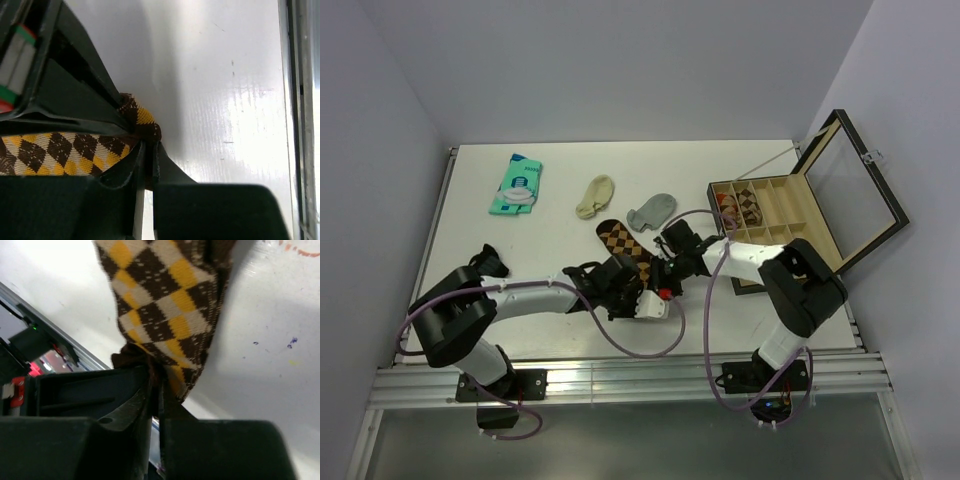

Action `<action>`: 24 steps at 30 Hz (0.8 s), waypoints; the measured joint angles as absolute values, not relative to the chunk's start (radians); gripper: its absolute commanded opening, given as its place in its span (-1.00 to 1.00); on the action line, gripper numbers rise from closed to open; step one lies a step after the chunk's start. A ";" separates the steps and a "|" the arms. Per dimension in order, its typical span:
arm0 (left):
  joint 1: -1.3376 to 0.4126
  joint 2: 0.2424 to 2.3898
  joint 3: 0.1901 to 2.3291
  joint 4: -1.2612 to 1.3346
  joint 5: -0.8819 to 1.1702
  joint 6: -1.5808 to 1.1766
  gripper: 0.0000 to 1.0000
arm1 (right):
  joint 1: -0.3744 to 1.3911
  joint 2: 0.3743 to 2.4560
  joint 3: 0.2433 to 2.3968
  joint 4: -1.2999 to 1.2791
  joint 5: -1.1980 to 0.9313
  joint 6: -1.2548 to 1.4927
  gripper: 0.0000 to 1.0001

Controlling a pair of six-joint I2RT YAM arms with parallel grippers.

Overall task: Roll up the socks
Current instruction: Roll the sock at the center of the board.

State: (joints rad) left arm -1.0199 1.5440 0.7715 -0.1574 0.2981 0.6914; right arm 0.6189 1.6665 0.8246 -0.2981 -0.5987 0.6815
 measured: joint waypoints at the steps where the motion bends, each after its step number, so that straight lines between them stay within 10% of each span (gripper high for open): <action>1: -1.005 1.554 0.793 -0.181 0.319 0.684 -0.95 | 0.619 1.655 0.825 -0.297 -0.593 0.688 -0.53; 10: -0.873 1.590 0.859 -0.368 0.519 0.635 -0.99 | 0.619 1.415 0.762 -0.245 -0.483 0.740 0.17; 24: -0.641 1.813 1.080 -0.755 0.831 0.775 -0.99 | 0.597 0.850 0.513 -0.206 -0.147 0.794 0.14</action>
